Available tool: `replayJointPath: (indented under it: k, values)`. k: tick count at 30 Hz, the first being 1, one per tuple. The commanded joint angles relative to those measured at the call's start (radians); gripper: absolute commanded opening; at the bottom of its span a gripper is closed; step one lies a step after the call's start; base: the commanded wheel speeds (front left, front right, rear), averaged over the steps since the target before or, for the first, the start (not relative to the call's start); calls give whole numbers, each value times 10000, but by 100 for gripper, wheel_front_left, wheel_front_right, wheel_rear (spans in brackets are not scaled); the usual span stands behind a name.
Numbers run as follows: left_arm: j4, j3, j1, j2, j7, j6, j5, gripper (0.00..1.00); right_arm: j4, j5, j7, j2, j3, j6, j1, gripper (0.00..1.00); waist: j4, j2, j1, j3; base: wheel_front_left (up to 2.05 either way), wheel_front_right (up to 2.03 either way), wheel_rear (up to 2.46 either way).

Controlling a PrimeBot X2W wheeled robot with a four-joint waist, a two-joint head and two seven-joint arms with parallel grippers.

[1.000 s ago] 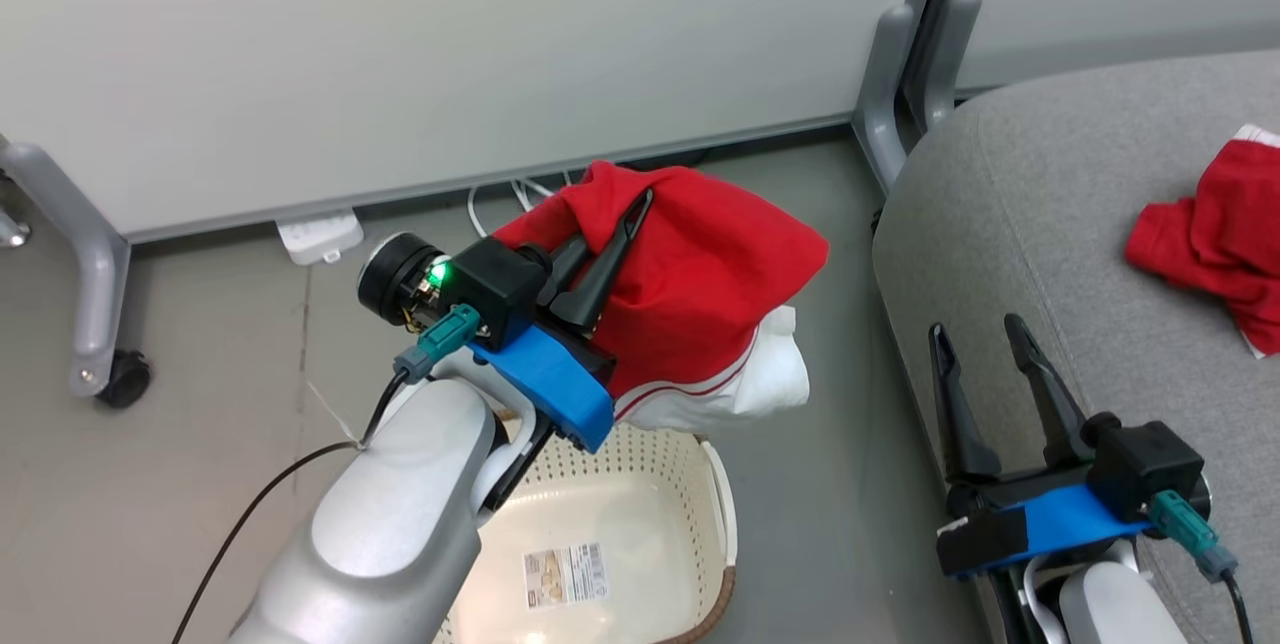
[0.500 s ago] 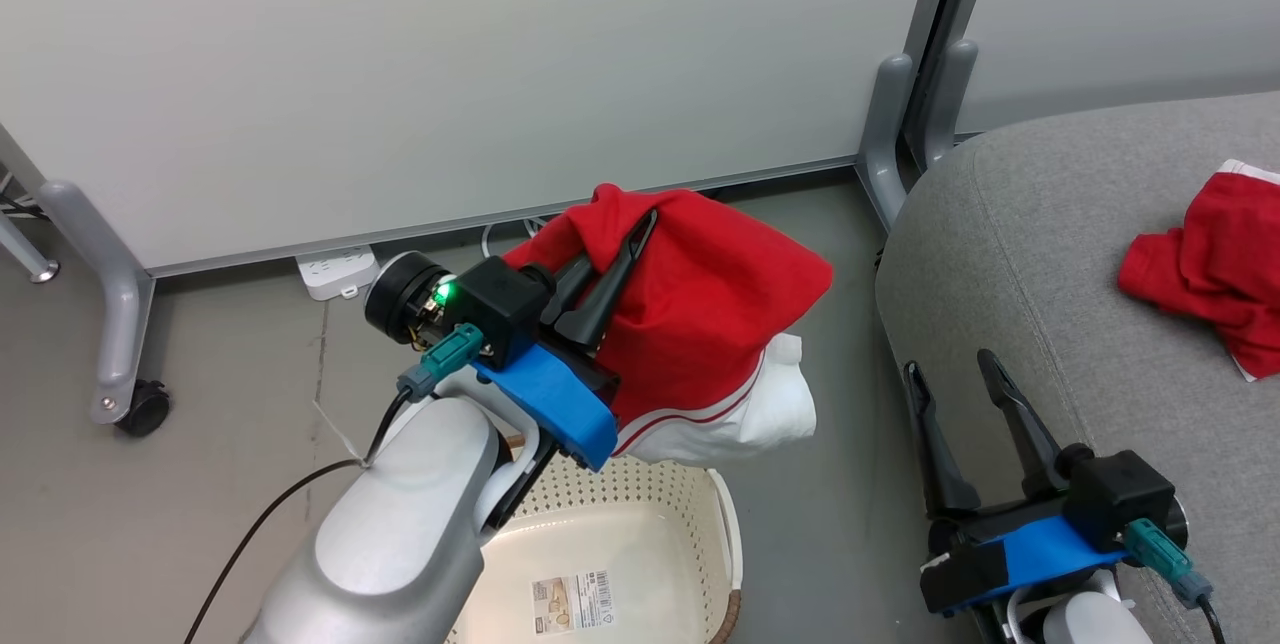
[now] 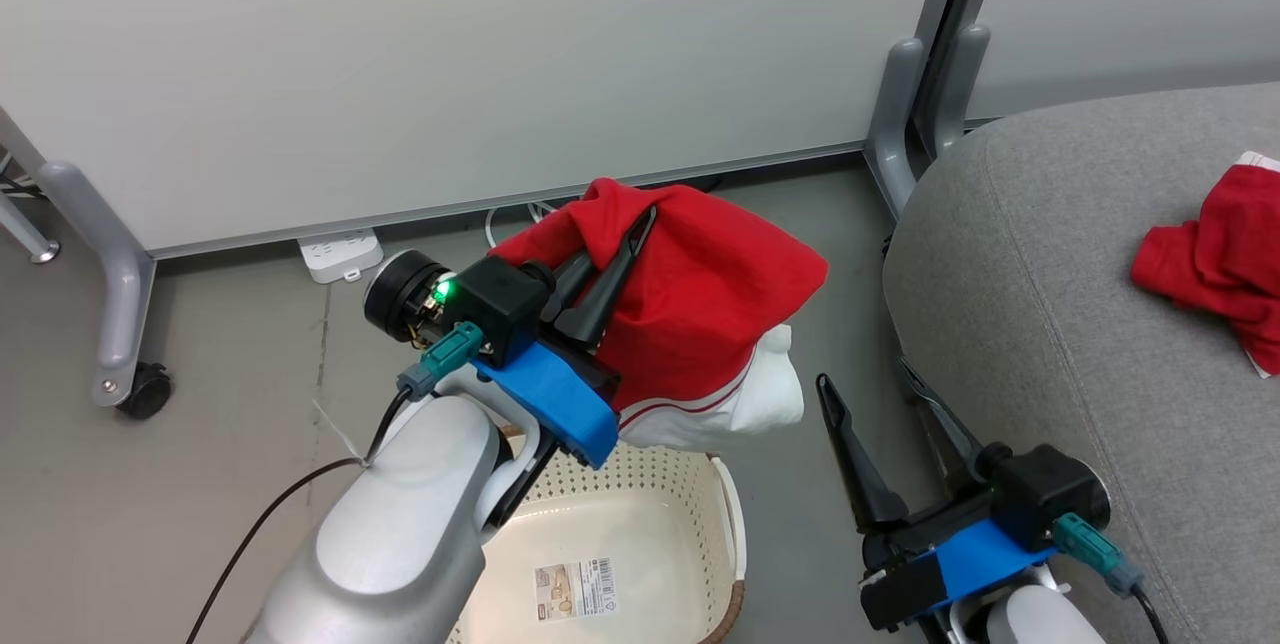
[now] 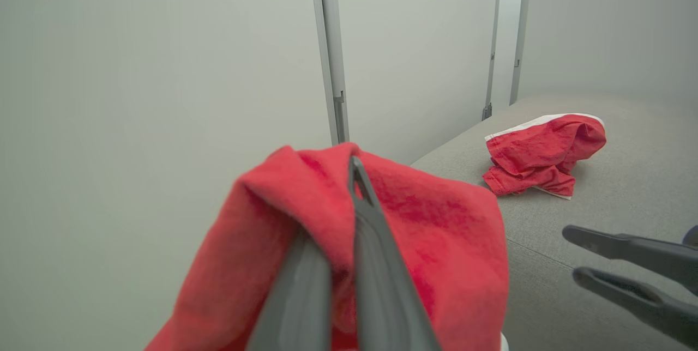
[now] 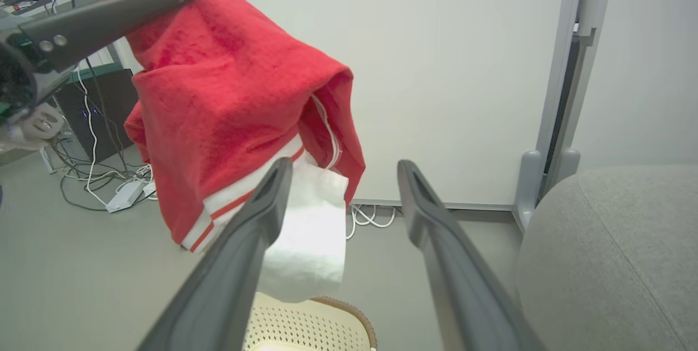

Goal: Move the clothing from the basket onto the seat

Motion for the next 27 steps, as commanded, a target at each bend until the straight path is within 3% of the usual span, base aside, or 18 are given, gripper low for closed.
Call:
replayJointPath:
  k: [1,14,27]
  values:
    - [-12,32,-40,14,-50,10,20,0,26,60,-7,-83,153,-9,-207,100,10,-1,0,24,0,0,0]
    - [-59,-72,-179,-159,-50,10,50,0,358,495,-7,-323,1422,-9,-1235,100,178,-1,0,220,0,0,0]
    - [-136,-241,-311,-258,-50,10,36,0,1039,1043,-7,-232,1909,-9,-2085,100,359,-1,0,440,0,0,0]
